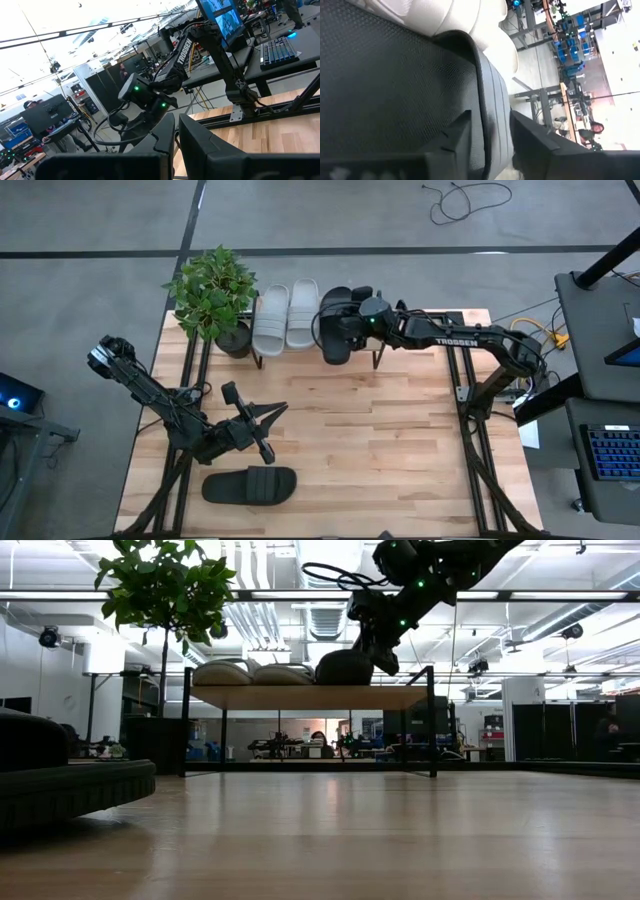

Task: Pick and place slides into the shelf
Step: Put the black slipper on the shelf

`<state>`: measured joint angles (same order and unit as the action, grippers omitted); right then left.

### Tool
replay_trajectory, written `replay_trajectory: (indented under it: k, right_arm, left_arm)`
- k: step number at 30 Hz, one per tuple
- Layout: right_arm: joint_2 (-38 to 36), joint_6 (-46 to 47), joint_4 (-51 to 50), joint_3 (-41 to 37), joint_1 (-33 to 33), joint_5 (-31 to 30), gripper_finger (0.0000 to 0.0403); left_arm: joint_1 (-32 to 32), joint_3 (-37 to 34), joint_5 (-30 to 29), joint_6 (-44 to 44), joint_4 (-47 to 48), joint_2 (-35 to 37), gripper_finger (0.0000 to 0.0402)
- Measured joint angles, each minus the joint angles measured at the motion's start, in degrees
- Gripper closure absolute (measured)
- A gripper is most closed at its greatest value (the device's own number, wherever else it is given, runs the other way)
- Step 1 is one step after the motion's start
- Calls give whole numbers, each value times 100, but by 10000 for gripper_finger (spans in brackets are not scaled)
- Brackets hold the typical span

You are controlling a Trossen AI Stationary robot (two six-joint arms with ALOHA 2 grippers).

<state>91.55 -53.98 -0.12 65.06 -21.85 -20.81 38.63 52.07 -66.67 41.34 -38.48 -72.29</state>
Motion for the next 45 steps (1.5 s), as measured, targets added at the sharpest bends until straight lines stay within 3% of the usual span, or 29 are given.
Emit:
replay_trajectory:
  k: [6,13,15,20,23,29,34,39,45]
  right_arm:
    - [-9,164,-765,290,103,-7,238]
    - [-13,971,-2079,1096,159,158,232]
    - [-15,1386,-2595,1420,167,743,234]
    - [-38,2422,-3814,2255,217,3166,241]
    - [-150,2697,-4201,2369,433,3698,247]
    - [-593,2795,-4335,1926,1264,3622,259]
    - [-1160,3103,-3992,1148,2104,2435,262]
    - [-1803,3492,-2901,35,2830,1139,265]
    - [-2466,3820,-1332,-1063,3394,874,267]
  left_arm:
    - [1,0,0,0,0,-1,391]
    - [2,0,0,0,2,0,391]
    - [1,0,0,0,5,-2,391]
    - [2,0,-18,0,51,0,391]
    - [5,0,-195,0,52,0,391]
    - [7,-66,-855,-41,80,2,391]
    - [101,-362,-2245,-35,397,-69,391]
    - [443,-537,-2296,224,408,-87,391]
    - [738,-612,-2339,210,402,-124,391]
